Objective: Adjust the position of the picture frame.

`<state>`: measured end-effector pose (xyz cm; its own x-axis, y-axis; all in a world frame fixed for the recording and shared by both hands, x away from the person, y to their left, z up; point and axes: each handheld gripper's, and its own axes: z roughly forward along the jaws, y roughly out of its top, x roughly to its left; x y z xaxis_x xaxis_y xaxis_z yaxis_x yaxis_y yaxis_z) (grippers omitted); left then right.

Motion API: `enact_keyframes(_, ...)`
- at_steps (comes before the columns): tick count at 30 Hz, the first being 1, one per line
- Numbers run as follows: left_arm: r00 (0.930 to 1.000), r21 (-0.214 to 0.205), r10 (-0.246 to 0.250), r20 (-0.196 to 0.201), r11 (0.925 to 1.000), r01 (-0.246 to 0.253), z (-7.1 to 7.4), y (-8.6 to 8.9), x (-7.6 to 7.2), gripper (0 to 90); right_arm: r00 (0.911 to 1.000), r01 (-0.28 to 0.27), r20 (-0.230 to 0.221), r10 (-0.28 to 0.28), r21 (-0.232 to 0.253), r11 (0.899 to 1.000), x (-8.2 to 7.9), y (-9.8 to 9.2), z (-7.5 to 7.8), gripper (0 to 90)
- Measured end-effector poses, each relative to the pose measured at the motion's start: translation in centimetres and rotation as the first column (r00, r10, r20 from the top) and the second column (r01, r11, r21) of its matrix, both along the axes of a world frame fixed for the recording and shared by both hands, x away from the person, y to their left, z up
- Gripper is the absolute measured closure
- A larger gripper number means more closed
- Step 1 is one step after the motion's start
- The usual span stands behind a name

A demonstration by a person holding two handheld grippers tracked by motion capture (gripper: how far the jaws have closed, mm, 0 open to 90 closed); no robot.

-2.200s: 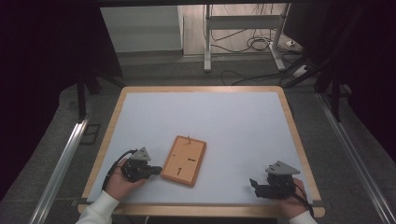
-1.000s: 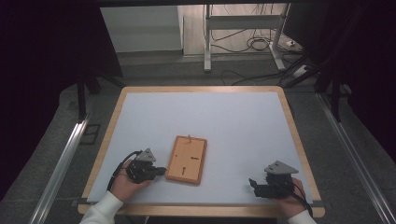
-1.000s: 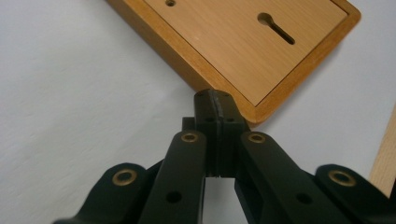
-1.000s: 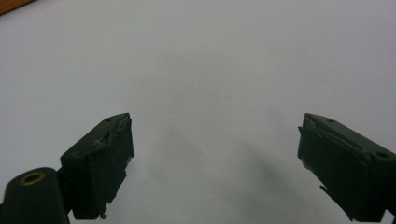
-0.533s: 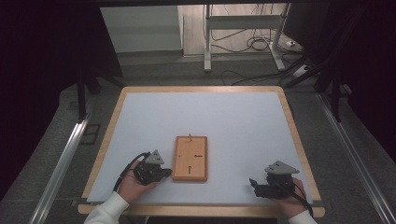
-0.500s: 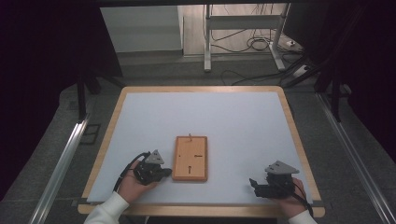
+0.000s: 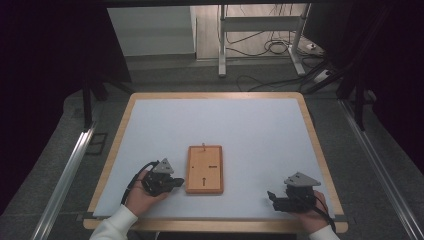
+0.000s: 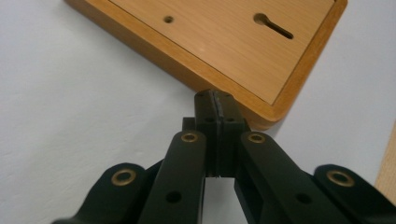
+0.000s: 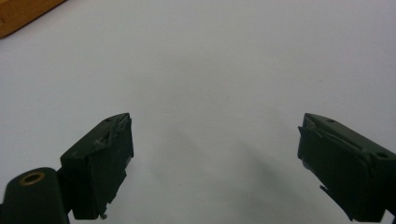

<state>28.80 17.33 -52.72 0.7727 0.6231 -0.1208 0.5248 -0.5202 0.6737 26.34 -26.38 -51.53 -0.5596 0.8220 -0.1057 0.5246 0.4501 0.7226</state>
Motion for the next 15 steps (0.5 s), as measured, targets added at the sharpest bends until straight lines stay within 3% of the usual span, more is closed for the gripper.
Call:
enact_keyframes(7,0.9982,-0.015,0.05,0.033,0.9987,-0.049,0.1,1.1,0.0,88.1,1.0,-0.001,-0.002,0.001,0.001,1.0,0.2,0.0,0.0,10.7)
enact_keyframes(12,0.9915,-0.044,0.115,0.061,0.9927,-0.112,0.2,2.0,0.2,72.0,1.0,-0.006,-0.006,0.006,-0.002,1.0,0.3,0.2,-0.1,10.7)
enact_keyframes(15,0.9853,-0.06,0.155,0.071,0.9867,-0.151,0.2,2.3,0.3,54.1,0.9999,-0.005,-0.009,0.004,-0.002,1.0,0.3,0.2,-0.2,10.7)
